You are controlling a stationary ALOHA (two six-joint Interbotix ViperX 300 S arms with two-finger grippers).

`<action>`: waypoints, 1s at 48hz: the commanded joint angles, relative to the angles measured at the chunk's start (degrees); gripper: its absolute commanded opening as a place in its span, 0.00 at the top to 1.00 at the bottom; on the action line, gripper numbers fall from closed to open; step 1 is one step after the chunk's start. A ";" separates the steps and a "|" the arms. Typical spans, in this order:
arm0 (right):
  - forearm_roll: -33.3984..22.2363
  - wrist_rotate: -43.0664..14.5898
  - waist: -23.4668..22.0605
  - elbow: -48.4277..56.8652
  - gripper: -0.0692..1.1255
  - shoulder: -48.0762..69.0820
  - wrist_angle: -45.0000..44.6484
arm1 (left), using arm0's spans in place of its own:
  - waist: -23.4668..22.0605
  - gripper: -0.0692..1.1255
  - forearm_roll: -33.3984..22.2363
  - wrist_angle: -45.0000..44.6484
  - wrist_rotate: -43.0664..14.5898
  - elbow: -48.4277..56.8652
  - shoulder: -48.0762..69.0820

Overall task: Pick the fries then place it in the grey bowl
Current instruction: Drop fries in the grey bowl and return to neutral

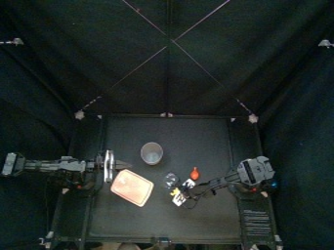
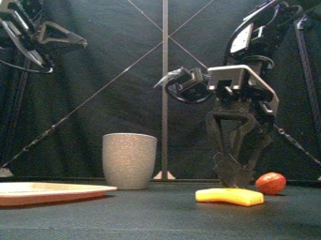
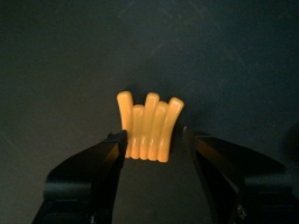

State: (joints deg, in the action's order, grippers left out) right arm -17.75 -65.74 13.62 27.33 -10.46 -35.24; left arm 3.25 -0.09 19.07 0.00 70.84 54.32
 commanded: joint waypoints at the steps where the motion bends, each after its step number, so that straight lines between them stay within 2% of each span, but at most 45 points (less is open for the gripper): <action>1: -0.18 0.09 -0.09 -1.85 0.18 2.11 -0.62 | 0.00 0.96 0.00 0.53 0.00 -0.88 -0.18; 12: 0.62 -0.18 0.18 -2.29 0.09 1.93 -3.87 | 0.09 0.96 0.09 0.70 0.00 -0.88 -0.18; 24: 3.25 -0.35 0.18 -2.29 0.09 -0.70 -0.26 | 0.09 0.96 0.00 1.85 0.00 -0.88 -0.18; 48: 2.11 -0.35 0.09 -3.60 0.10 -2.64 0.09 | 0.09 0.96 0.00 1.76 0.00 -0.70 -0.18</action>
State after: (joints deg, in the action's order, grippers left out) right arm -15.64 -65.92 13.89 24.52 -14.24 -35.16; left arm 3.25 -0.09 20.30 0.00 70.84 54.32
